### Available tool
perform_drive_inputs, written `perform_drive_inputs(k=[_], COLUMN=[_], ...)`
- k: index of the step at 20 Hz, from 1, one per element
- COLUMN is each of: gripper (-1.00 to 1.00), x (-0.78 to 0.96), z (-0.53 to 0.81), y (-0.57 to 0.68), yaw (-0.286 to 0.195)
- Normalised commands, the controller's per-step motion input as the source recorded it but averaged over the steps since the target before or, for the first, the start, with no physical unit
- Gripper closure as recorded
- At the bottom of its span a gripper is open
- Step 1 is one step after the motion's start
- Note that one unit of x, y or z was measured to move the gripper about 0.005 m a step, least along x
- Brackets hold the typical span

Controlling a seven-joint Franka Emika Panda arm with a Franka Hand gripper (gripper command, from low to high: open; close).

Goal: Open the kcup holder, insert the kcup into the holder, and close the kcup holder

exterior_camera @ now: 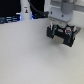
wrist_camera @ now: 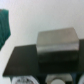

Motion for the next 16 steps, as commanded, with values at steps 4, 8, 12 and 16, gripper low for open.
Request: perform_drive_inputs(k=[4,8,12,16], gripper=[-1.00,-1.00,-1.00,-1.00], x=[0.17,-0.12,-0.37,-0.42], z=[-0.22,-0.20,-0.09,-0.03], y=[0.19,0.00,0.06,0.24], yaw=[0.231,0.314,0.291,0.206])
